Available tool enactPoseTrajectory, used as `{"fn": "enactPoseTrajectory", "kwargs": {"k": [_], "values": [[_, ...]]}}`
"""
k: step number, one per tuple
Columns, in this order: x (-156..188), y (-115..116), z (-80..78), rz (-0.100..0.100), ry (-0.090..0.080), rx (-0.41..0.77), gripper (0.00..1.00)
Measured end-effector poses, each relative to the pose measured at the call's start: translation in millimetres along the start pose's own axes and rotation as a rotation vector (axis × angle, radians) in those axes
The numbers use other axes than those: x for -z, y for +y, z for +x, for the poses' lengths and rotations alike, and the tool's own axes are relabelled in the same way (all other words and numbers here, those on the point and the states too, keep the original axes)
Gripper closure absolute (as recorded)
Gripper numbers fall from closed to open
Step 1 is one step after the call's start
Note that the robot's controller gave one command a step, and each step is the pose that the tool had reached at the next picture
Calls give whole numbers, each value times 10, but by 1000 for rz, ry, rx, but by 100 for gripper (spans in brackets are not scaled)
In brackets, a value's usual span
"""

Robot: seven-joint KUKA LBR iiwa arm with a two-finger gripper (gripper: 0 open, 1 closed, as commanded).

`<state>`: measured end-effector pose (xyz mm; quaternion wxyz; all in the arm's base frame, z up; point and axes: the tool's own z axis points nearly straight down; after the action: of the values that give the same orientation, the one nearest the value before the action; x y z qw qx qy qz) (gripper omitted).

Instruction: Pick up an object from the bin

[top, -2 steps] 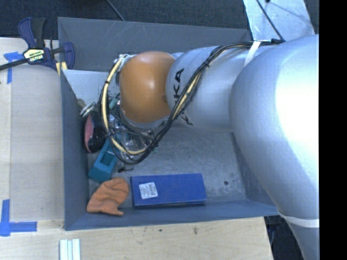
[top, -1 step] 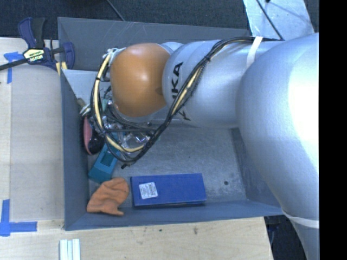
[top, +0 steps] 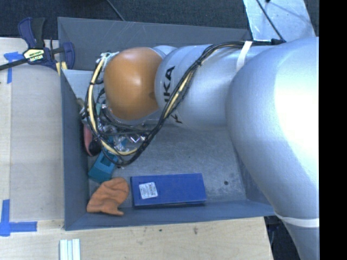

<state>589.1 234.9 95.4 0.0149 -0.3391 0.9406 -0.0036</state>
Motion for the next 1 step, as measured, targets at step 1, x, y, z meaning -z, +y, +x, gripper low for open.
{"fn": "enactPoseTrajectory", "kwargs": {"k": [1], "values": [[-21, -93, 53, 11, 14, -13, 100]]}}
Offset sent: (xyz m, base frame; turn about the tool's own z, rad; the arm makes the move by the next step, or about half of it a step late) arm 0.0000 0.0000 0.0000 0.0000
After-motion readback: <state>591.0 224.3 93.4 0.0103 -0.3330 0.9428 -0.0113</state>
